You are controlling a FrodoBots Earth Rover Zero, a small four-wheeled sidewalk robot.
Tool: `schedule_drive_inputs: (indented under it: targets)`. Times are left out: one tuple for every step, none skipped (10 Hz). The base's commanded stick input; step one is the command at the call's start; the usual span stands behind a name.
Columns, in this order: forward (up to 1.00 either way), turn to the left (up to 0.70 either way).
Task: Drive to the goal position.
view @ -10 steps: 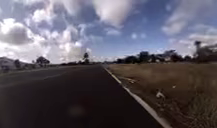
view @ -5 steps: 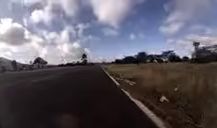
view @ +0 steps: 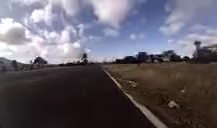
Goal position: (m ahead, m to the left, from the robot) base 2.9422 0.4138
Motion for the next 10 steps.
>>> schedule_drive_inputs:
  targets:
    - [0.50, 0.00]
    - [0.50, 0.00]
    - [0.50, 0.00]
    - [0.50, 0.00]
    - [0.50, 0.00]
    - [0.50, 0.00]
    - [0.50, 0.00]
    - [0.50, 0.00]
    - [0.50, 0.00]
    - [0.50, 0.00]
